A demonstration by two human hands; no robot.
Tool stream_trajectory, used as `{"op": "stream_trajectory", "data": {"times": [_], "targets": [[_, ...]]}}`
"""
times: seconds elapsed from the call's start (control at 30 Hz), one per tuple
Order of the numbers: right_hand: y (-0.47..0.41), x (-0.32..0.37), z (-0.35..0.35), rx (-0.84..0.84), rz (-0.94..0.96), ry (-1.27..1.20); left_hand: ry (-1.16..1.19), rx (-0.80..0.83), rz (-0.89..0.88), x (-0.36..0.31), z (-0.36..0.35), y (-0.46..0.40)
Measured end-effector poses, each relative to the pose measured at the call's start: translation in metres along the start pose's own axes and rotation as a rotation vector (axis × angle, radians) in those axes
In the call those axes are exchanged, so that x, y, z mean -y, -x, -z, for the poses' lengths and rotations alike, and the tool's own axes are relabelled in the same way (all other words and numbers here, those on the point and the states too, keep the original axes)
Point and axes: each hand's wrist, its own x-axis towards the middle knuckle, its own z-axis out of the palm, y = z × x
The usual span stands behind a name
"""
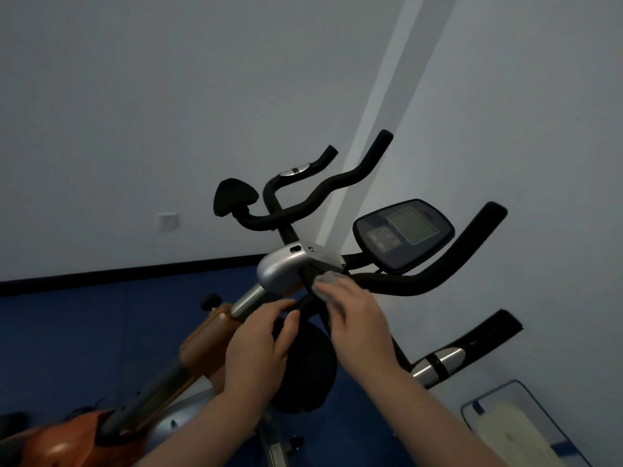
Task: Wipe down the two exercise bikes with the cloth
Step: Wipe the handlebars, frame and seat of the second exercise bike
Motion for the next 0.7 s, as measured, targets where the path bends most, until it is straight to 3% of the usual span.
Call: {"op": "stream_trajectory", "data": {"times": [0.1, 0.23, 0.37, 0.57, 0.7], "targets": [[-0.009, -0.011, 0.032, 0.105, -0.005, -0.151, -0.08, 0.02, -0.05, -0.003, 0.003, -0.001], [0.002, -0.022, 0.047, -0.026, 0.035, 0.054, -0.21, -0.012, -0.108, -0.023, -0.005, -0.005], [0.025, -0.014, 0.021, 0.13, -0.017, 0.031, -0.278, -0.042, -0.149, -0.035, -0.013, -0.007], [0.039, -0.026, 0.073, 0.467, 0.062, 0.161, -0.245, -0.056, -0.218, -0.027, -0.011, -0.007], [0.021, -0.015, 0.042, 0.252, -0.004, 0.1, -0.239, -0.049, -0.242, -0.027, -0.013, -0.008]]}}
